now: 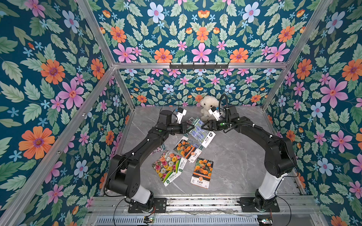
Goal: Arrange the seed packets in a row
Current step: Pick up the seed packet from the center of the board.
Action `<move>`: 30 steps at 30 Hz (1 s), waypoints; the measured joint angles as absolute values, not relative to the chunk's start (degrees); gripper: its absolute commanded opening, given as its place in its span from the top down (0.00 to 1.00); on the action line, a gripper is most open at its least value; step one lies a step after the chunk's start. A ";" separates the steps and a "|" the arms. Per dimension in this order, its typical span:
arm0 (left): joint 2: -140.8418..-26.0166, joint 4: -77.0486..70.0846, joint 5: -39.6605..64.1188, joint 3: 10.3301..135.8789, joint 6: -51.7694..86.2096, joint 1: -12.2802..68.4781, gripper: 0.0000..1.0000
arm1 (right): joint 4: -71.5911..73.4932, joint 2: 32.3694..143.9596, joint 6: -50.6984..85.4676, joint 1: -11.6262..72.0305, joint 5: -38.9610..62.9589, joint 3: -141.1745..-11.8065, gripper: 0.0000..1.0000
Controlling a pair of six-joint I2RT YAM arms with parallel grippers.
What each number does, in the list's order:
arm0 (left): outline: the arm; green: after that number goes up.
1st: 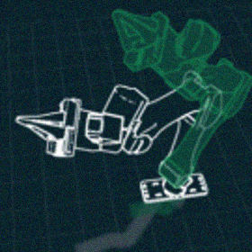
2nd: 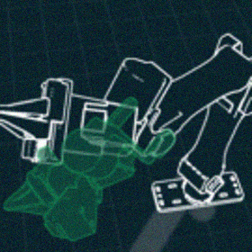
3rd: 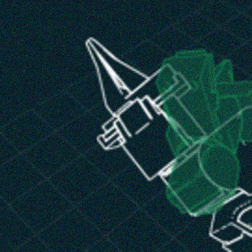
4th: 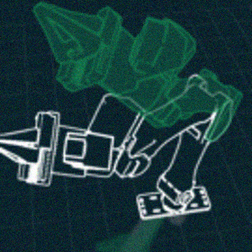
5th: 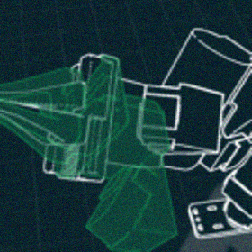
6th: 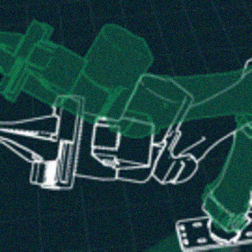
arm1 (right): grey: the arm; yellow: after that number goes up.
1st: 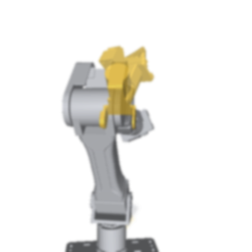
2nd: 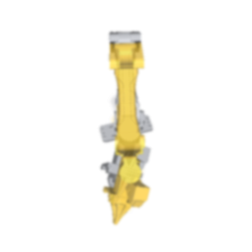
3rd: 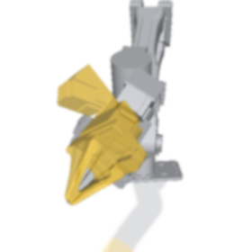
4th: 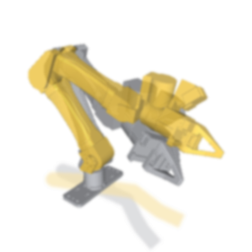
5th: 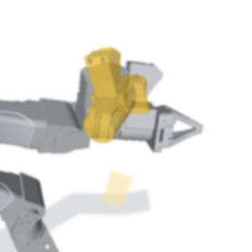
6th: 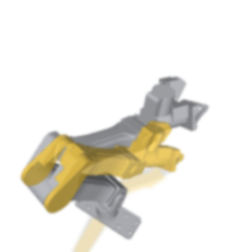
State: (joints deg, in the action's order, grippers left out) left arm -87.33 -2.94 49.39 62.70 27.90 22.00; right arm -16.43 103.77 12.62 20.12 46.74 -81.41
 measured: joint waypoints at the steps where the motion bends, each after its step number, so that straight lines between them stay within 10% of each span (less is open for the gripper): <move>1: -87.29 -2.92 49.36 62.65 27.70 22.00 1.00 | -16.53 103.74 12.10 20.10 47.29 -81.36 0.33; 15: -87.24 -2.13 46.30 62.61 27.09 21.87 1.00 | -12.53 96.03 10.33 19.33 53.34 -71.99 1.00; 23: -85.43 0.23 38.81 62.48 27.20 21.63 0.23 | -10.83 90.98 12.23 18.48 47.57 -68.99 1.00; 30: -82.74 10.57 20.49 63.86 22.79 20.71 0.02 | -11.25 83.05 18.00 11.03 39.40 -60.49 1.00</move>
